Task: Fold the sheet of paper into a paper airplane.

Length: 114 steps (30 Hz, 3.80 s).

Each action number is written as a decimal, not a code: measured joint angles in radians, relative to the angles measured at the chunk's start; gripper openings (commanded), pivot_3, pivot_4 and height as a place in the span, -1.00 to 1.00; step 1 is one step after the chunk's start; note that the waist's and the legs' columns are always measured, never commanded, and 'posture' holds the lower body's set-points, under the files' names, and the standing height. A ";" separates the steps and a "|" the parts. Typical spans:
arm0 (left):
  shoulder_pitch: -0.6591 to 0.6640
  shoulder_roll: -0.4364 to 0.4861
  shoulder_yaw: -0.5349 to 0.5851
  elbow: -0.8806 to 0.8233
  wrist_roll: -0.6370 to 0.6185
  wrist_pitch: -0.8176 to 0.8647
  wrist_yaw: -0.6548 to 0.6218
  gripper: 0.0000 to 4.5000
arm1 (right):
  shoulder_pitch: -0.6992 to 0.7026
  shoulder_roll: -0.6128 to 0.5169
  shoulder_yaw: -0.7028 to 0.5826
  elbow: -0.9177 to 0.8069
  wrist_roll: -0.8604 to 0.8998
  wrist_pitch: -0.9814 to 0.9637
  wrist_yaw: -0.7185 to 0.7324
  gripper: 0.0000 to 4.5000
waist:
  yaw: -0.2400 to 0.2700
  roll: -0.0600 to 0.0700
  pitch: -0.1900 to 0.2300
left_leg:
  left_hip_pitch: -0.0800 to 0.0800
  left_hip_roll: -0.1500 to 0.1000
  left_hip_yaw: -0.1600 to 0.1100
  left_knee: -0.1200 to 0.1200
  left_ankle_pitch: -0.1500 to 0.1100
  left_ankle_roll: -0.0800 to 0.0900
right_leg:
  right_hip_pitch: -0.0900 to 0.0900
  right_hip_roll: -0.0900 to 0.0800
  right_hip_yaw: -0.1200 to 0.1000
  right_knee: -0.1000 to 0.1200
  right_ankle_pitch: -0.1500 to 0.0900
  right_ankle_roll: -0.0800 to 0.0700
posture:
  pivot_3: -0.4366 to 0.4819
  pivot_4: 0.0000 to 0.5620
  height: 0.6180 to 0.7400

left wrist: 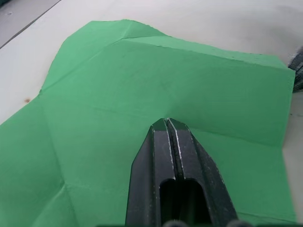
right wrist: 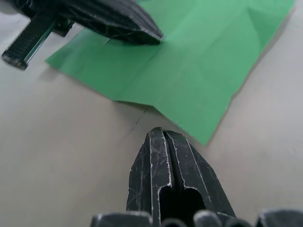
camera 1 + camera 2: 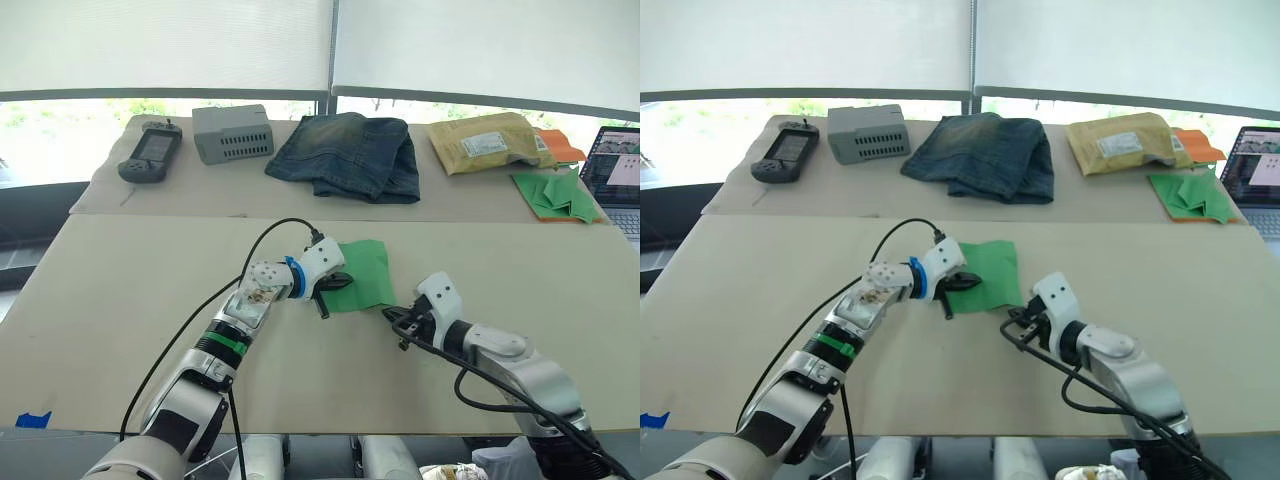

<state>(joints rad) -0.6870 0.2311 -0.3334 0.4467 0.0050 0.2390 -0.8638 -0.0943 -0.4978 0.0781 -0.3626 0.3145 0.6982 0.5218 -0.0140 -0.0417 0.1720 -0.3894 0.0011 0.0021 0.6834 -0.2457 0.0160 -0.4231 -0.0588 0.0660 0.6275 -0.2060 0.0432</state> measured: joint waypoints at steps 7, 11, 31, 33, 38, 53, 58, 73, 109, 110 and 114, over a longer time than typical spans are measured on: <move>0.016 0.020 -0.016 -0.042 0.003 0.015 -0.031 -1.00 | -0.001 0.028 -0.014 0.006 -0.003 -0.072 -0.004 -0.98 | 0.000 0.000 0.000 | 0.000 0.000 0.000 0.000 0.000 0.000 | 0.000 0.000 0.000 0.000 0.000 0.000 | -0.05 -0.47 0.81; 0.016 0.020 -0.018 -0.043 0.003 0.018 -0.033 -1.00 | -0.010 0.059 -0.019 0.006 -0.007 -0.133 -0.004 -0.98 | 0.000 0.000 0.000 | 0.000 0.000 0.000 0.000 0.000 0.000 | 0.000 0.000 0.000 0.000 0.000 0.000 | -0.05 -0.47 0.81; 0.089 0.049 0.005 -0.158 -0.001 0.071 0.006 -1.00 | -0.148 0.134 0.100 0.171 -0.044 -0.189 0.080 -0.98 | -0.005 0.000 0.000 | 0.000 0.001 -0.001 -0.001 0.000 0.000 | -0.001 0.000 0.000 0.000 0.001 -0.001 | -0.05 -0.47 0.81; 0.103 0.056 0.012 -0.183 -0.005 0.090 0.012 -1.00 | -0.167 0.135 0.112 0.196 -0.057 -0.201 0.098 -0.98 | -0.007 0.000 0.000 | 0.000 0.001 -0.001 -0.001 0.000 0.000 | -0.001 0.000 0.000 0.000 0.001 -0.001 | -0.05 -0.47 0.81; 0.136 0.087 0.051 -0.246 -0.016 0.151 0.029 -1.00 | -0.211 0.143 0.134 0.245 -0.066 -0.226 0.137 -0.98 | -0.010 0.000 0.000 | 0.001 0.001 -0.002 -0.001 0.000 0.000 | -0.001 0.000 0.000 0.000 0.001 -0.002 | -0.05 -0.47 0.81; 0.199 0.188 0.245 -0.489 -0.155 0.392 0.079 -1.00 | -0.325 0.175 0.224 0.376 -0.160 -0.229 0.161 -0.98 | -0.020 0.001 0.001 | 0.000 0.002 -0.006 -0.002 0.000 0.000 | -0.002 -0.001 0.000 0.001 0.004 -0.007 | -0.05 -0.47 0.81; 0.136 0.136 0.248 -0.482 -0.202 0.398 0.090 -1.00 | -0.343 0.175 0.229 0.359 -0.178 -0.165 0.145 -0.98 | -0.020 0.001 0.000 | 0.001 0.000 -0.005 -0.002 0.000 0.000 | -0.001 -0.001 0.000 0.001 0.004 -0.007 | -0.05 -0.47 0.81; 0.072 0.101 0.047 -0.198 -0.083 0.246 0.075 -1.00 | -0.283 0.155 0.219 0.214 -0.213 -0.050 0.078 -0.98 | -0.011 0.001 0.000 | 0.002 -0.001 -0.003 -0.002 0.000 0.000 | 0.000 -0.001 0.000 0.000 0.003 -0.006 | -0.05 -0.47 0.81; 0.136 0.074 0.051 -0.265 -0.077 0.266 0.119 -1.00 | -0.685 0.327 0.063 1.145 -0.292 -0.644 -0.009 -0.98 | -0.027 0.005 -0.003 | 0.006 0.000 -0.007 -0.004 0.000 0.000 | 0.002 -0.002 0.000 0.001 0.005 -0.008 | -0.05 -0.47 0.81; 0.138 0.072 0.051 -0.267 -0.077 0.267 0.120 -1.00 | -0.685 0.328 0.061 1.151 -0.292 -0.652 -0.009 -0.98 | -0.027 0.005 -0.004 | 0.006 0.000 -0.007 -0.004 0.000 0.000 | 0.002 -0.002 0.000 0.001 0.005 -0.008 | -0.05 -0.47 0.81; 0.144 0.071 0.050 -0.275 -0.078 0.269 0.123 -1.00 | -0.684 0.327 0.059 1.156 -0.292 -0.662 0.003 -0.98 | -0.027 0.005 -0.004 | 0.006 0.000 -0.008 -0.004 0.000 0.000 | 0.003 -0.002 0.000 0.001 0.005 -0.008 | -0.05 -0.47 0.81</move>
<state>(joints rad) -0.5432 0.3017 -0.2830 0.1717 -0.0726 0.5080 -0.7404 -0.7780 -0.1705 0.1371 0.7937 0.0224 0.0361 0.5247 -0.0411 -0.0362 0.1678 -0.3837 0.0009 -0.0057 0.6796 -0.2457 0.0158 -0.4206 -0.0604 0.0665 0.6284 -0.2014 0.0353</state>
